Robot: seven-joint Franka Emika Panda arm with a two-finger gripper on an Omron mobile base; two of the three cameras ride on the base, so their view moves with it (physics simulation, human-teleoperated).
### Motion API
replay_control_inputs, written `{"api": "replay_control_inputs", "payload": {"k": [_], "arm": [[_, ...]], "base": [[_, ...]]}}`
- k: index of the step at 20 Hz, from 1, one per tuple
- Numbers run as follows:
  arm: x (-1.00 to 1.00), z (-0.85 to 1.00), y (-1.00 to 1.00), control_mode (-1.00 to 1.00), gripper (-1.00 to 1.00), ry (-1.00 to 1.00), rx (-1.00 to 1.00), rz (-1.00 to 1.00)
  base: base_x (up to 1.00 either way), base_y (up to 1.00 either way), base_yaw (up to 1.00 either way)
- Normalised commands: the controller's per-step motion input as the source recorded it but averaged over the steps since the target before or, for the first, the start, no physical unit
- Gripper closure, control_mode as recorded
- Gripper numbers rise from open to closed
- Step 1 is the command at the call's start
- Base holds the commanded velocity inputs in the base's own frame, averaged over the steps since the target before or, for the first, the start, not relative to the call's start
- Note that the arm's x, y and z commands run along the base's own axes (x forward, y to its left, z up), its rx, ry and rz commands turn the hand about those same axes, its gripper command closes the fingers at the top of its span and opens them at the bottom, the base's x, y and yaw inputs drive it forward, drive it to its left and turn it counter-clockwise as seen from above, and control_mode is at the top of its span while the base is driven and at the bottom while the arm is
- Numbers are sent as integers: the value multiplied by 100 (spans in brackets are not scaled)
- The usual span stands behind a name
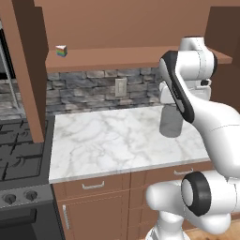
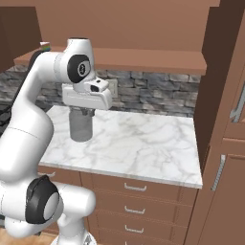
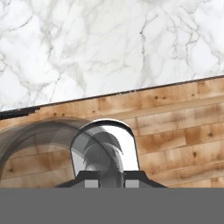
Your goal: Pick the candle and jar from the dining table and place them in the open cabinet. Close the cabinet after placing the objects.
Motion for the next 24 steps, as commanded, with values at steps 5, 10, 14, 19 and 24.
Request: {"api": "replay_control_inputs", "payload": {"k": [5,10,14,19,24], "arm": [[0,0,0,-100,100,0,0,0],[0,0,0,-100,100,0,0,0],[0,17,0,-100,100,0,0,-7],[0,46,0,-100,100,0,0,-22],[0,35,0,-100,100,0,0,-26]], "base": [[0,0,0],[0,0,0],[0,0,0],[0,0,0],[0,0,0]]}}
